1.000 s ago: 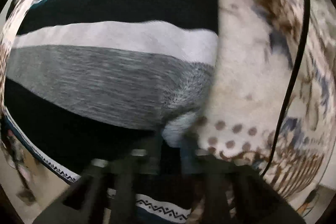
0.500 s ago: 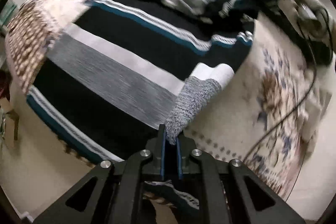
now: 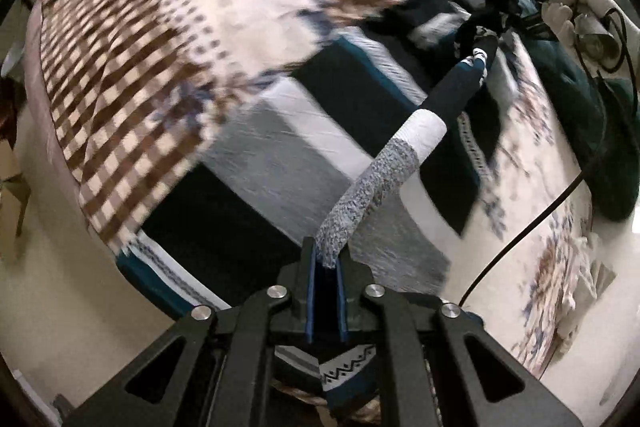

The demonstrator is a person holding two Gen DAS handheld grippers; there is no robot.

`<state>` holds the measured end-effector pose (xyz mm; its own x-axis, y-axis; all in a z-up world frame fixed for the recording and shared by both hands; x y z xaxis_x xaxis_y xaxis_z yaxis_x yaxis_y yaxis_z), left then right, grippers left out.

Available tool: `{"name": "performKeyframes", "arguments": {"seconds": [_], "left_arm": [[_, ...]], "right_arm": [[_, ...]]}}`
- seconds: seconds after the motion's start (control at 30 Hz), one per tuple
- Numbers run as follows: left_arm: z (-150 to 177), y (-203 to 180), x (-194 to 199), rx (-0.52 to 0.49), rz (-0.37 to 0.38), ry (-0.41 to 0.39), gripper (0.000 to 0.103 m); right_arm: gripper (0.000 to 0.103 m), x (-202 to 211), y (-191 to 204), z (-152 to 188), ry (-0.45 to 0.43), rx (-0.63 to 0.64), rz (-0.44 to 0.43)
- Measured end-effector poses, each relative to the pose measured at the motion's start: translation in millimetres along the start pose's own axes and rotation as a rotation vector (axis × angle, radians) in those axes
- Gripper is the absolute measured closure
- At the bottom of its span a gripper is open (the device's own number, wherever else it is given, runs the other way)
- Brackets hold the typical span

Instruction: Fold small clothes

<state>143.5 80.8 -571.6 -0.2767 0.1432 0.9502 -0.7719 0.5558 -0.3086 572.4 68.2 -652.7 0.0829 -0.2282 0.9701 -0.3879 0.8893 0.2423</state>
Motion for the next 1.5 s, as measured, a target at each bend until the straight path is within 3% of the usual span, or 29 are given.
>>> {"name": "performKeyframes", "arguments": {"seconds": [0.27,0.37,0.43,0.53,0.67,0.77,0.87,0.97,1.0,1.07,1.1,1.13,1.27,1.5], "left_arm": [[-16,59,-31,0.06,-0.001,0.129,0.095],[-13,90,-31,0.092,-0.011,0.166,0.092],[-10,117,-30,0.087,-0.068,0.183,0.093],[-9,144,-22,0.14,-0.073,0.205,0.093],[-16,134,-5,0.172,0.025,0.188,0.088],[-20,101,2,0.115,0.081,0.161,0.063],[-19,72,-13,0.001,0.056,0.153,0.061],[-6,55,-36,-0.104,-0.013,0.149,0.061],[-3,58,-43,-0.135,-0.039,0.149,0.069],[3,59,-50,-0.151,-0.067,0.133,0.092],[3,60,-51,-0.143,-0.066,0.124,0.096],[2,60,-48,-0.129,-0.061,0.105,0.097],[-5,64,-28,-0.101,-0.038,0.048,0.099],[-24,91,-16,-0.034,-0.019,0.051,0.099]], "right_arm": [[0.077,-56,38,-16,0.071,0.008,0.137],[0.066,-60,44,-17,0.087,0.017,0.135],[0.04,-59,53,-19,0.088,0.022,0.081],[0.028,-50,67,-18,0.085,0.037,0.005],[0.028,-21,79,-4,0.034,0.054,-0.088],[0.028,-4,77,14,0.008,0.029,-0.139],[0.028,-1,68,23,0.004,-0.005,-0.151],[0.028,-14,75,12,0.005,0.002,-0.102],[0.028,-19,73,6,0.006,0.007,-0.057],[0.042,-31,69,-5,0.004,0.006,0.013],[0.079,-34,68,-7,0.006,0.006,0.035],[0.093,-38,64,-9,0.011,0.0,0.075],[0.094,-34,63,-13,-0.036,-0.005,0.103],[0.094,-33,70,-17,-0.046,-0.037,0.108]]}}
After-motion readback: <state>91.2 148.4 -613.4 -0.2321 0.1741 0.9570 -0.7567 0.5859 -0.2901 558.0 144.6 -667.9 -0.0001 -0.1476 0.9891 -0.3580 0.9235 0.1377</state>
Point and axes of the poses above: each gripper's, at about its wrist camera, not at the fingertips, and x roughly against the way its jaws point, y to its left, z to its underside, the point moved 10 cm from there along -x, roughly the way its jaws point, and after that the axes turned 13 degrees about x, right-handed, at the moved point
